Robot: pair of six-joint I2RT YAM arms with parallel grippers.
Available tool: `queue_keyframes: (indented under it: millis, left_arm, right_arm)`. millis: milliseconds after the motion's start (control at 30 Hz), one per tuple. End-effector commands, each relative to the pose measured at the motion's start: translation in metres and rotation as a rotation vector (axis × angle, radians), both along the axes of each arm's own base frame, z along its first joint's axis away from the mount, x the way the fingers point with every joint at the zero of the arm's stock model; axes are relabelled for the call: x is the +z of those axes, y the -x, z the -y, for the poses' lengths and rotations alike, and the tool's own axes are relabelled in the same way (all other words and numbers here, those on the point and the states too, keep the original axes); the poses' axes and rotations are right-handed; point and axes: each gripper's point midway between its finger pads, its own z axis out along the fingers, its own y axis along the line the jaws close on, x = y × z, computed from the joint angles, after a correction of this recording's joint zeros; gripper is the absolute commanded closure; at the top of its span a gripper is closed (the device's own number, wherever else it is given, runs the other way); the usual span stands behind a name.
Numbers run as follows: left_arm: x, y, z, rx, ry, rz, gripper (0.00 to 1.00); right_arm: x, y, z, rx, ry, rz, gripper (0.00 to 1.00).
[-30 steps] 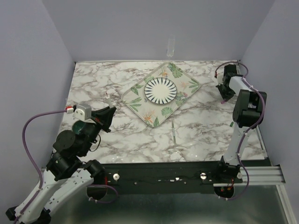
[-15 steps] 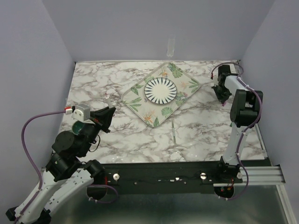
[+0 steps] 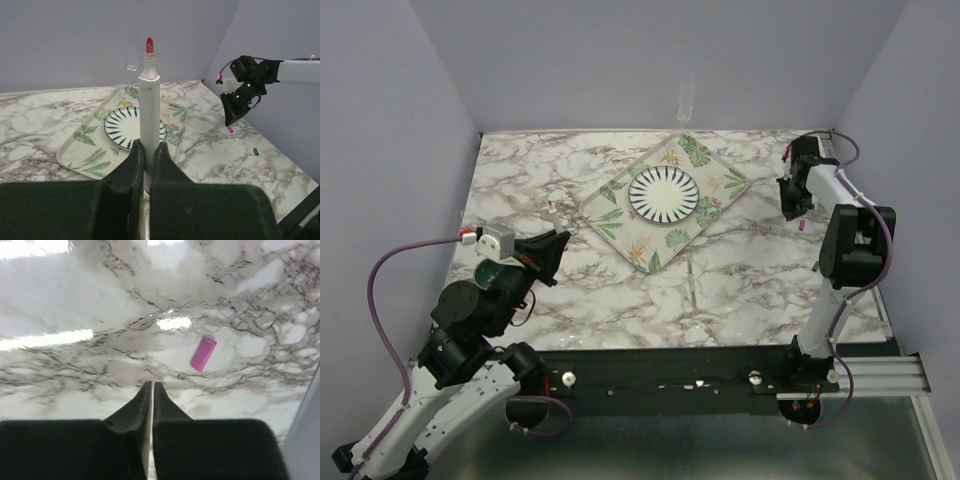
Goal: Insert the pens into the pen caps
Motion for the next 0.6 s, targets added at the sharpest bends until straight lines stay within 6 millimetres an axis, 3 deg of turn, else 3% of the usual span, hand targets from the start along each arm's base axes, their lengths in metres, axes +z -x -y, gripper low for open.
queue_keyframes:
  millis: [0, 167, 267, 567]
  left_arm:
    - [0.006, 0.005, 0.006, -0.041, 0.031, 0.023, 1.0]
    - [0.005, 0.008, 0.007, -0.05, 0.03, 0.021, 1.0]
    - [0.004, 0.009, 0.008, -0.057, 0.026, 0.02, 1.0]
    - [0.002, 0.007, 0.01, -0.055, 0.015, 0.011, 1.0]
  right_arm:
    - [0.004, -0.007, -0.01, -0.488, -0.208, 0.045, 0.83]
    - [-0.018, 0.007, 0.007, -0.564, -0.145, 0.005, 0.78]
    - [-0.025, 0.005, 0.015, -0.592, -0.137, 0.024, 0.66]
    - [-0.016, -0.001, 0.041, -0.614, -0.014, 0.038, 0.57]
